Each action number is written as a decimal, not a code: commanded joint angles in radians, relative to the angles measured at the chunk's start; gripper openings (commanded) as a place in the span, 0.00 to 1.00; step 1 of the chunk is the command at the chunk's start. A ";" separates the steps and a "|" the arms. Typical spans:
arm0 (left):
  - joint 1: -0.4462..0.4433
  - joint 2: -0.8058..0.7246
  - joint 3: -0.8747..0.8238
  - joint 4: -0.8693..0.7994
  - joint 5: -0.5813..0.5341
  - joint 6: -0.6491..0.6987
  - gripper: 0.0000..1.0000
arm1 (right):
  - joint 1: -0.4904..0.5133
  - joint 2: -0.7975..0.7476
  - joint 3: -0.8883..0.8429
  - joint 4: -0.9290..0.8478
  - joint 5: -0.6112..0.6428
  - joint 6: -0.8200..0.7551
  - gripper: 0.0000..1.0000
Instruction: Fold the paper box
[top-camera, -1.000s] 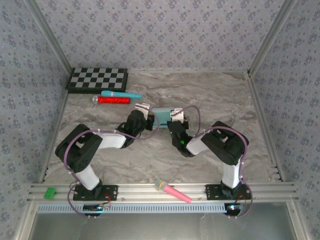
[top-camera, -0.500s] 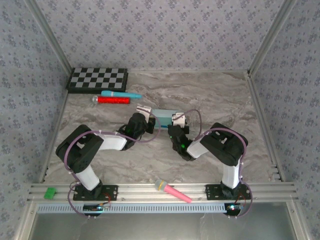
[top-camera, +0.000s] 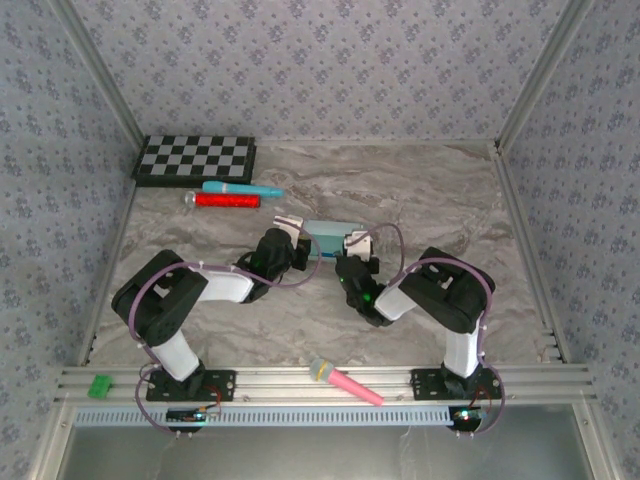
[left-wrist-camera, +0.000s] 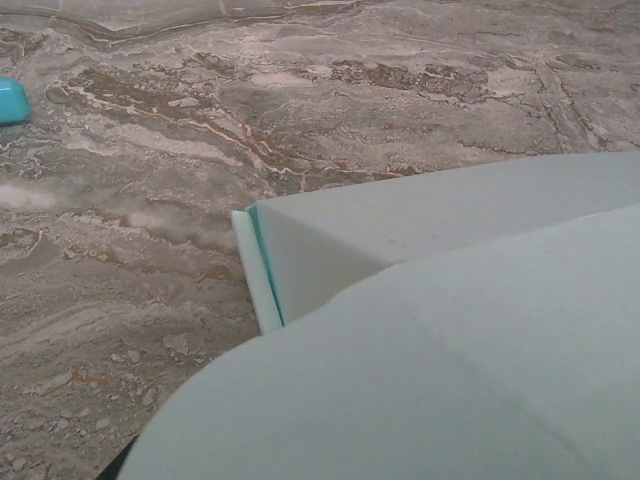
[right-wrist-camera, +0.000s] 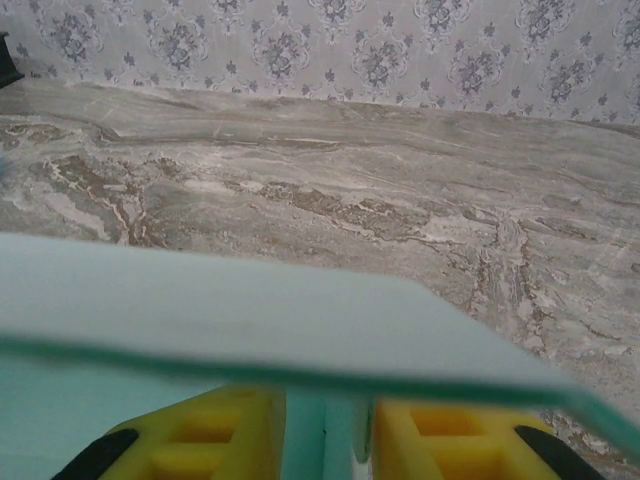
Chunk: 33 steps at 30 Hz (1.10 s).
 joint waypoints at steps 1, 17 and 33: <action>-0.007 -0.007 0.000 -0.001 -0.004 -0.007 0.18 | 0.011 -0.010 -0.020 -0.006 0.049 0.031 0.30; -0.007 -0.045 -0.029 0.012 -0.020 0.015 0.51 | 0.035 -0.053 -0.067 -0.013 0.076 0.012 0.47; -0.008 -0.160 -0.126 -0.009 -0.042 0.053 0.81 | 0.092 -0.135 -0.129 -0.056 0.143 0.023 0.72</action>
